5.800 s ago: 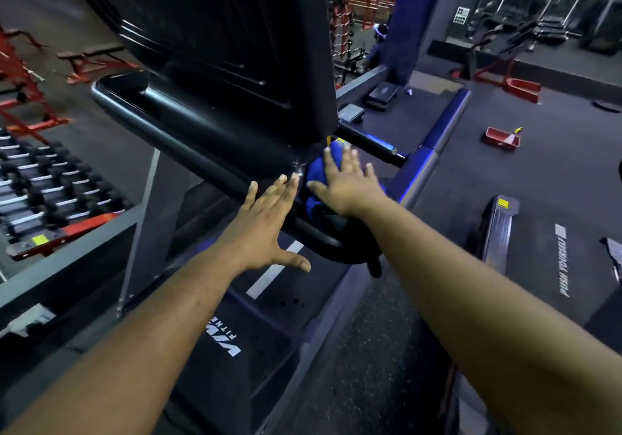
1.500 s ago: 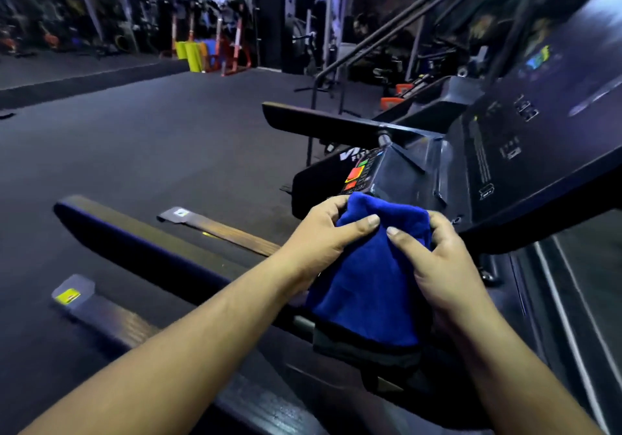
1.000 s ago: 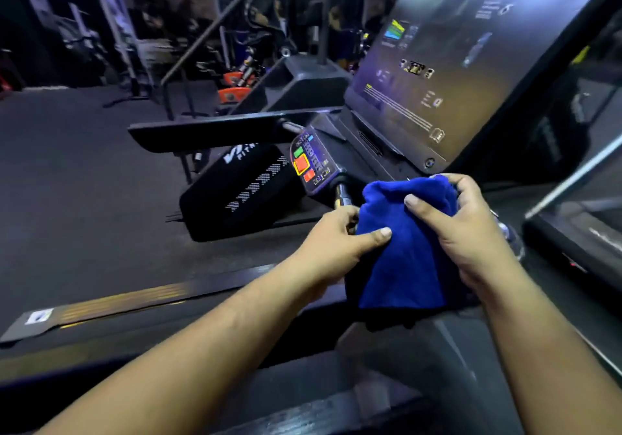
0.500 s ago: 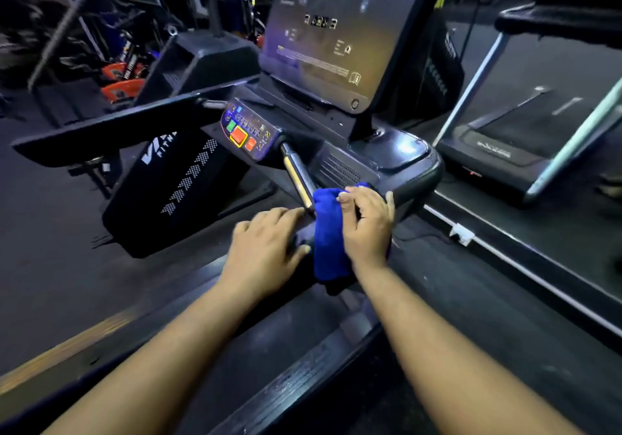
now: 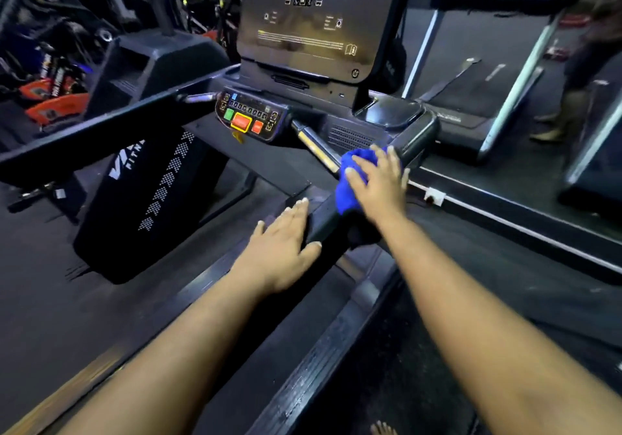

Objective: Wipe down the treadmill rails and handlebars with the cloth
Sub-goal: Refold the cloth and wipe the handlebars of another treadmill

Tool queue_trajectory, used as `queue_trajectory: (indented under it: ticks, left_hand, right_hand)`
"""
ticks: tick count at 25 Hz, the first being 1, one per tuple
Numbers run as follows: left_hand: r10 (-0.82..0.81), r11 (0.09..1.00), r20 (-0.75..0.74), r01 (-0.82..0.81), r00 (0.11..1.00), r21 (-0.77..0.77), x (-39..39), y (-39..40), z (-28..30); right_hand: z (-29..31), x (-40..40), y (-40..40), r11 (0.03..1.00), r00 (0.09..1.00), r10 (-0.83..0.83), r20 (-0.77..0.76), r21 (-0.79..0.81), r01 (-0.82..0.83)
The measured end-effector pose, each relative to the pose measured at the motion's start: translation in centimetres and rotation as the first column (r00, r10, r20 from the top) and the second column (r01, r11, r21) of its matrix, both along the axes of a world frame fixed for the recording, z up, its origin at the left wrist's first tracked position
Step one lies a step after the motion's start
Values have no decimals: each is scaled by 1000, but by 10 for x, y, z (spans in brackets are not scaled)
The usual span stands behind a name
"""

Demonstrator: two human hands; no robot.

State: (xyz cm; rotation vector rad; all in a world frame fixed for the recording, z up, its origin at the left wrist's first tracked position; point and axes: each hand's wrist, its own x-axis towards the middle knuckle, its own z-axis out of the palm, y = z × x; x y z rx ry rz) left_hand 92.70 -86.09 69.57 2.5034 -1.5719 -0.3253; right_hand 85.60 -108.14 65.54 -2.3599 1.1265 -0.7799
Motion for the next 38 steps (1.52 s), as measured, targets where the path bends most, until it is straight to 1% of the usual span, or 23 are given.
queue_trajectory:
  ticks: [2, 4, 6, 8, 10, 11, 13, 14, 15, 16, 18, 20, 22, 23, 25, 27, 28, 30, 32, 33, 35, 37, 38]
  left_hand:
    - [-33, 999, -64, 33, 997, 8, 4, -1, 1]
    - [-50, 999, -73, 51, 996, 10, 4, -1, 1]
    - [-69, 998, -39, 70, 997, 8, 4, -3, 1]
    - [-69, 998, -22, 69, 997, 0, 5, -3, 1]
    - [-64, 998, -35, 64, 997, 5, 4, -3, 1]
    - [-62, 998, -45, 62, 997, 1, 4, -4, 0]
    - [-54, 998, -84, 53, 995, -17, 5, -5, 0]
    - [-52, 998, -105, 50, 993, -24, 6, -6, 0]
    - [-51, 999, -124, 48, 991, -25, 6, -8, 0]
    - [-52, 999, -136, 49, 989, -23, 5, -8, 0]
    - [-55, 998, -142, 54, 988, -14, 5, -9, 1]
    - [-62, 998, -130, 62, 990, -3, 8, -8, 0]
    - [-66, 998, -134, 65, 989, -10, 8, -6, -1]
    - [-69, 997, -153, 66, 986, -28, 8, -5, 0]
    - [-68, 993, -235, 43, 970, -107, 7, -2, 3]
    - [-72, 980, -313, 9, 947, -197, 8, 3, 8]
    - [-78, 977, -326, 7, 942, -213, 8, 8, 10]
    - [-98, 987, -225, 66, 969, -145, 8, 25, 12]
    - [-129, 992, -77, 128, 989, -12, 12, 56, 12]
    - [-137, 989, -37, 138, 990, 43, 13, 78, 13]
    - [-147, 983, 16, 145, 989, 109, 16, 132, 13]
    - [-162, 979, 82, 150, 983, 139, 21, 184, 13]
    - [-160, 978, 103, 143, 982, 155, 24, 209, 13]
  right_hand:
    - [-14, -15, 51, 989, 988, 146, 55, -42, -144]
    - [-12, -23, 45, 969, 973, 229, -4, -90, -228]
    - [2, -15, 0, 983, 987, 138, -81, -112, -147]
    - [20, 1, -40, 1000, 989, -24, -144, -5, 24]
    - [25, 11, -44, 992, 978, -96, -187, 63, 109]
    - [22, 13, -31, 994, 985, -81, -154, 60, 91]
    - [3, 5, 21, 999, 999, -24, 23, 23, 24]
    - [-9, -4, 51, 999, 992, 39, 123, 5, -40]
    - [-22, -15, 77, 993, 980, 115, 165, 0, -116]
    - [-31, -23, 88, 984, 973, 176, 149, -23, -174]
    - [-28, -24, 56, 972, 972, 223, 70, -94, -216]
    - [-7, -10, 6, 985, 991, 130, -28, -113, -132]
    - [9, 0, -26, 1000, 995, -20, -97, -25, 18]
    - [9, 3, -23, 997, 994, -73, -82, 14, 74]
    - [-2, 4, 26, 994, 992, -102, 74, 35, 100]
    - [-21, -7, 95, 1000, 973, 25, 231, 1, -26]
    - [-28, -18, 115, 994, 973, 108, 205, -13, -107]
    - [-21, -28, 98, 975, 975, 216, 50, -61, -213]
    - [1, -18, 55, 983, 983, 155, -100, -83, -164]
    - [12, -11, 40, 995, 987, 86, -137, -37, -92]
    - [23, 4, 44, 991, 993, -60, -100, 110, 71]
    - [18, 14, 94, 984, 993, -117, 26, 136, 112]
    - [10, 15, 131, 988, 992, -103, 78, 125, 93]
